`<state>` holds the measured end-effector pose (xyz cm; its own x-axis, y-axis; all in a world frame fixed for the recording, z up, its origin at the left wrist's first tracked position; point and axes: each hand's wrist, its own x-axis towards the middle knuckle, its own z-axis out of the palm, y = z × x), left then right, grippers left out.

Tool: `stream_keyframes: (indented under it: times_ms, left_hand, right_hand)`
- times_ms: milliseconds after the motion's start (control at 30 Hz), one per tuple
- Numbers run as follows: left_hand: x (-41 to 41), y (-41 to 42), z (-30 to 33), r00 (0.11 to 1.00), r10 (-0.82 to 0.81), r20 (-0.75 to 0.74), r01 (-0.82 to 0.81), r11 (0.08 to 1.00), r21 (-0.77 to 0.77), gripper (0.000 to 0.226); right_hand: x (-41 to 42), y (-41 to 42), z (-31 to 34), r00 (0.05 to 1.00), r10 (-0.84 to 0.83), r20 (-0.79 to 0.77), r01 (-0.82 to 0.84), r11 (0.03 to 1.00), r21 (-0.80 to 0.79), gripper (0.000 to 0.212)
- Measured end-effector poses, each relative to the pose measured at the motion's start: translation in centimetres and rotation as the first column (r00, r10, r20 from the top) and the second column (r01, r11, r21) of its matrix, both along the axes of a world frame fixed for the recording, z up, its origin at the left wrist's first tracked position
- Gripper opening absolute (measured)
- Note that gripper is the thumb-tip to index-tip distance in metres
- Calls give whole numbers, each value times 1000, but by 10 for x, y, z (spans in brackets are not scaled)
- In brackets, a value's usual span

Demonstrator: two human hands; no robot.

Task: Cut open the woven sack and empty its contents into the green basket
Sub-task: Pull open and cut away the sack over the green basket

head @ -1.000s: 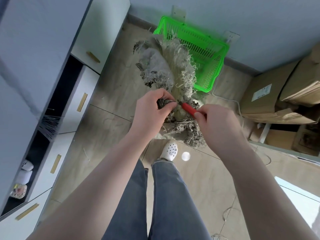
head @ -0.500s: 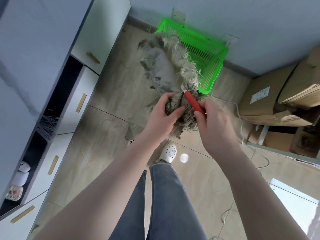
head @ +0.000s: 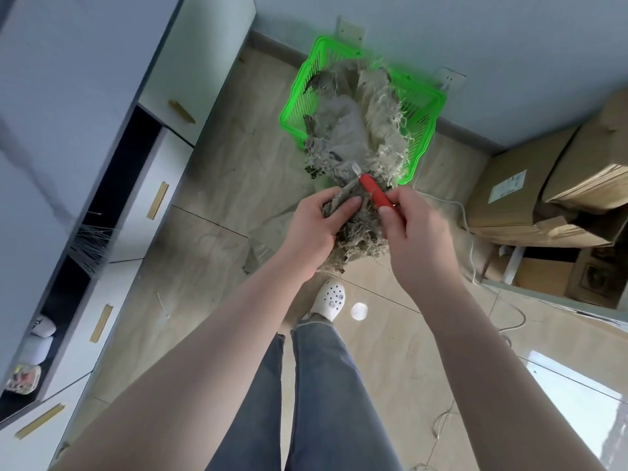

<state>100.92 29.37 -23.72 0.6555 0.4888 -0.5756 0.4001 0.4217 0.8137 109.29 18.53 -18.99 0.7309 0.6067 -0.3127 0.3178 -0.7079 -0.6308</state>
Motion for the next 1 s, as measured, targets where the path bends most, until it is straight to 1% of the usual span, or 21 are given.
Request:
stream_keyframes:
  times_ms: [67, 133, 200, 333, 433, 533, 633, 667, 733, 800, 900, 967, 1000]
  left_hand:
    - [2, 4, -9, 997, -70, -45, 77, 979, 188, 16]
    - [5, 8, -13, 988, -115, -99, 141, 938, 317, 16]
    - [7, 9, -18, 981, -133, -143, 179, 906, 384, 20]
    - [7, 10, -26, 969, -94, -228, 195, 858, 475, 11]
    - [9, 6, -25, 974, -87, -209, 176, 874, 453, 10]
    - [7, -14, -22, 970, -162, -179, 226, 870, 437, 19]
    - [3, -9, -28, 968, -125, -216, 211, 873, 439, 17]
    - [3, -3, -30, 964, -118, -238, 218, 861, 460, 15]
    - [5, 6, -33, 956, -127, -265, 246, 836, 490, 11]
    - [9, 0, -28, 951, -163, -265, 276, 833, 479, 7]
    - [10, -19, -21, 939, -228, -258, 329, 811, 483, 15]
    - [10, -16, -23, 939, -208, -274, 322, 811, 488, 19]
    - [9, -10, -25, 929, -202, -308, 337, 805, 488, 21]
  right_hand:
    - [-2, -5, 1, 1000, -7, 8, 7, 1000, 1, 8]
    - [-5, -9, 3, 1000, -26, 9, 26, 1000, 10, 8]
    - [-6, -10, 3, 999, -45, 8, 45, 999, 23, 8]
    - [-10, -11, 1, 998, -59, -3, 59, 998, -7, 9]
    - [-13, -15, -3, 992, -125, 0, 125, 992, -4, 9]
    - [-8, -7, -10, 986, -165, -35, 165, 986, 1, 10]
    - [-6, -1, -11, 989, -134, -62, 135, 991, 7, 12]
    - [-8, -4, -9, 991, -120, -62, 121, 993, 5, 11]
    - [-11, -10, -5, 992, -116, -57, 116, 993, -4, 11]
    - [-11, -14, -6, 988, -150, -40, 150, 989, -10, 11]
    - [-3, -10, -12, 986, -165, -20, 165, 986, -19, 12]
    - [-6, -8, -14, 993, -117, -21, 117, 992, -37, 11]
    - [-6, -10, -11, 995, -101, -28, 99, 994, -48, 11]
